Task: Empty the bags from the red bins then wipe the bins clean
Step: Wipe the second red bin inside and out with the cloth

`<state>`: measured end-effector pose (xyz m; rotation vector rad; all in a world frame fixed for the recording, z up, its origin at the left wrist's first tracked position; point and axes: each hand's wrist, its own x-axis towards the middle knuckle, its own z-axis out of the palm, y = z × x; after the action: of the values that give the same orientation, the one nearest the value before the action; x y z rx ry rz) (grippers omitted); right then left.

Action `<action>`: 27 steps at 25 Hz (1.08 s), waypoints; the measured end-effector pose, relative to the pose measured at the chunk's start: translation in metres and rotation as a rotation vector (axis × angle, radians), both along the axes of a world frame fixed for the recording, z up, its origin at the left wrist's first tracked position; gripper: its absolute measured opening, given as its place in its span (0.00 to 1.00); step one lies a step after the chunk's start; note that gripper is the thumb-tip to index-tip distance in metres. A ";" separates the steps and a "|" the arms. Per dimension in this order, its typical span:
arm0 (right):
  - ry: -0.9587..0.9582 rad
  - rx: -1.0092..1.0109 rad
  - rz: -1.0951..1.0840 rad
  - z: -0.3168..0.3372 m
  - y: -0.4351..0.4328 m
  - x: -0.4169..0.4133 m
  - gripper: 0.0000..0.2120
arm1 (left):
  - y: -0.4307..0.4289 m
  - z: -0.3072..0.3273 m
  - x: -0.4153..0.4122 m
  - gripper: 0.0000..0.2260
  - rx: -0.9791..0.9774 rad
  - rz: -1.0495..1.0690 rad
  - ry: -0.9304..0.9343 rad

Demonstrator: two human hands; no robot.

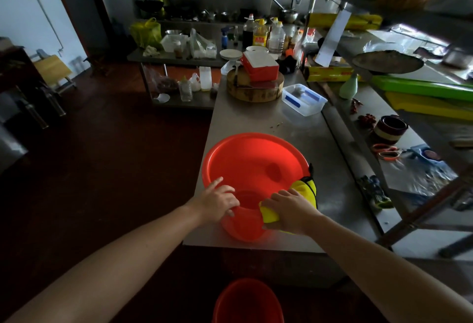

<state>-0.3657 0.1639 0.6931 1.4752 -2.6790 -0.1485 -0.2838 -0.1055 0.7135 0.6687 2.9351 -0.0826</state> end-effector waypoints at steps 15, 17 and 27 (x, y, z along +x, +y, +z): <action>-0.026 -0.097 0.032 -0.006 -0.008 0.003 0.33 | 0.029 -0.012 -0.008 0.18 0.033 0.005 -0.026; -0.036 -0.114 0.047 -0.006 0.010 -0.010 0.32 | 0.005 -0.007 -0.008 0.17 0.010 0.011 -0.023; -0.149 0.113 -0.056 0.011 -0.009 0.001 0.43 | 0.029 0.000 -0.002 0.26 0.045 0.071 -0.151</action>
<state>-0.3646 0.1551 0.7041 1.4985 -2.8756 -0.2043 -0.2855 -0.0762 0.7134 0.5507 2.8194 0.0396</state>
